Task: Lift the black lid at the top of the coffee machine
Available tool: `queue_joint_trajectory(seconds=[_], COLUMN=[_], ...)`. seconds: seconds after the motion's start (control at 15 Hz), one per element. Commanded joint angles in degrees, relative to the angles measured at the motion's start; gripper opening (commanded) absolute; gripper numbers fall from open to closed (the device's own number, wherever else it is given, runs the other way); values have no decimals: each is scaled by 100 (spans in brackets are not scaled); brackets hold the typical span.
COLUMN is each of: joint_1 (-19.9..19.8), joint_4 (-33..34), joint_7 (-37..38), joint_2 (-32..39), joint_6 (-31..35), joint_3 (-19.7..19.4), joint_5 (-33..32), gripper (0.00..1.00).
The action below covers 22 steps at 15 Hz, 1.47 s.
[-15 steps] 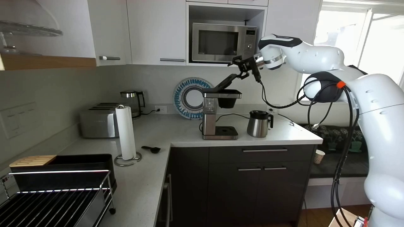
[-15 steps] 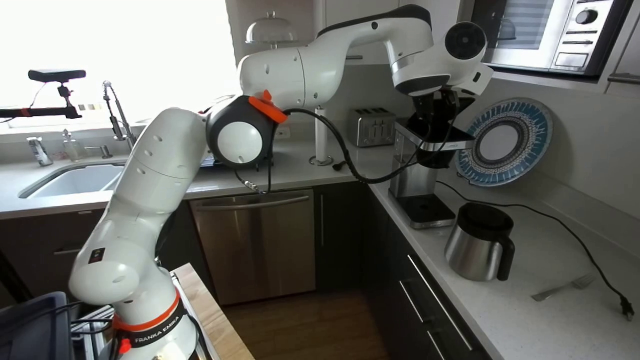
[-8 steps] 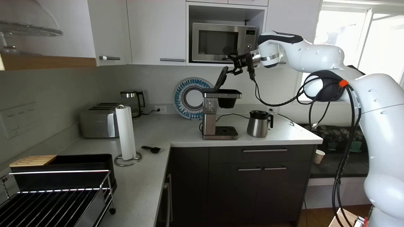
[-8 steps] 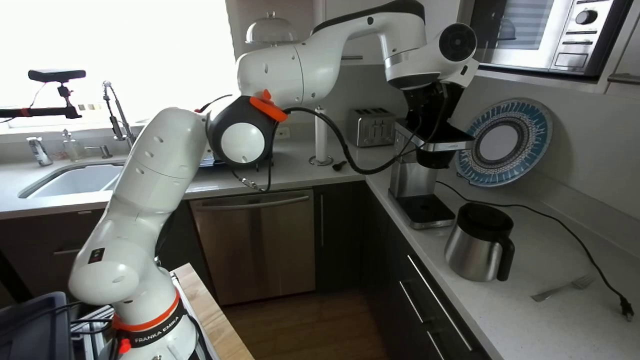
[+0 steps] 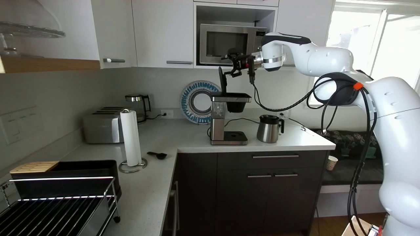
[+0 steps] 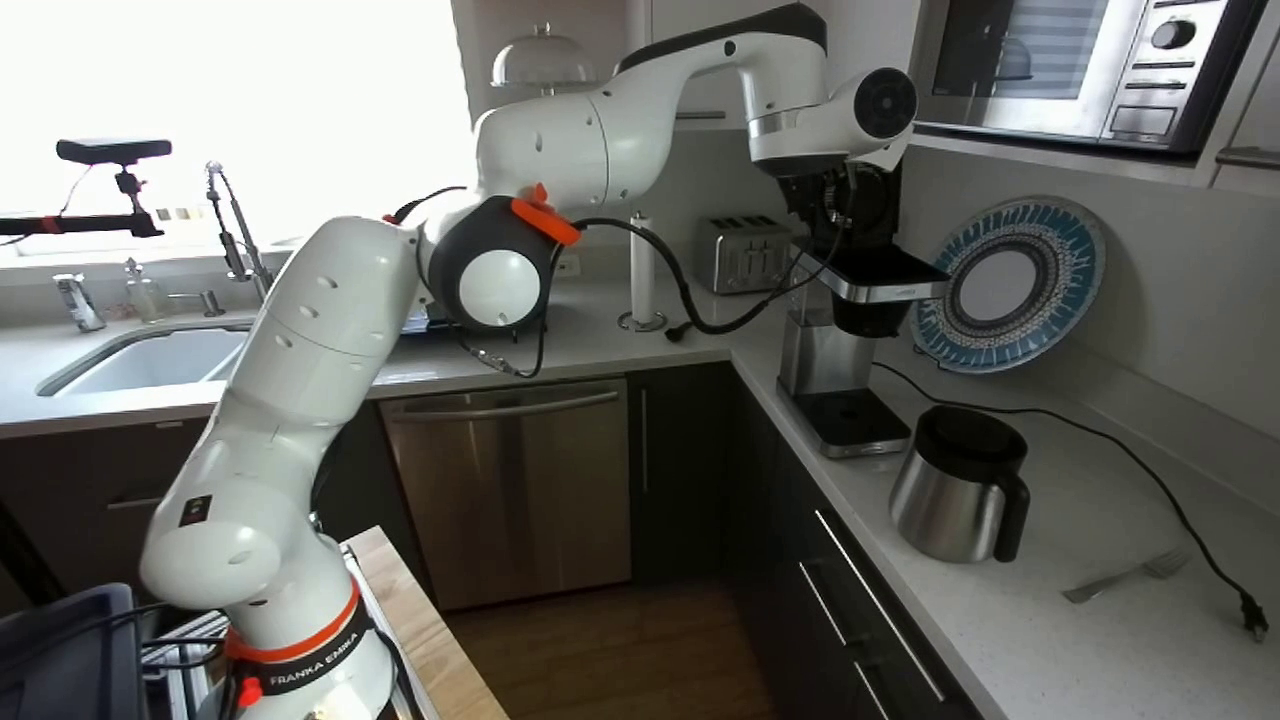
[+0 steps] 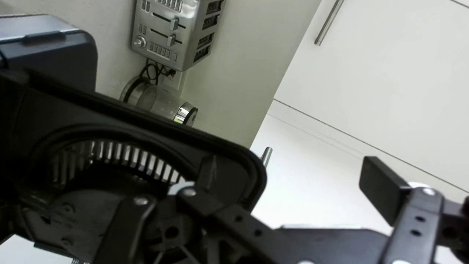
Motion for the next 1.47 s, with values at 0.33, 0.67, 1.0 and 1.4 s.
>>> queue_joint_trajectory(seconds=[0.33, 0.67, 1.0, 1.4], joint_1=[271, 555, 731, 924], joint_4=[-174, -532, -968, -1641], joint_7=[368, 1308, 2224, 2554], joint_2=[-84, -590, -1263, -1870], joint_6=[470, 870, 288, -527], joint_3=[-82, -794, -1475, -1963], joint_5=[-311, -1565, -3005, -4660], gripper=[100, 100, 100, 100])
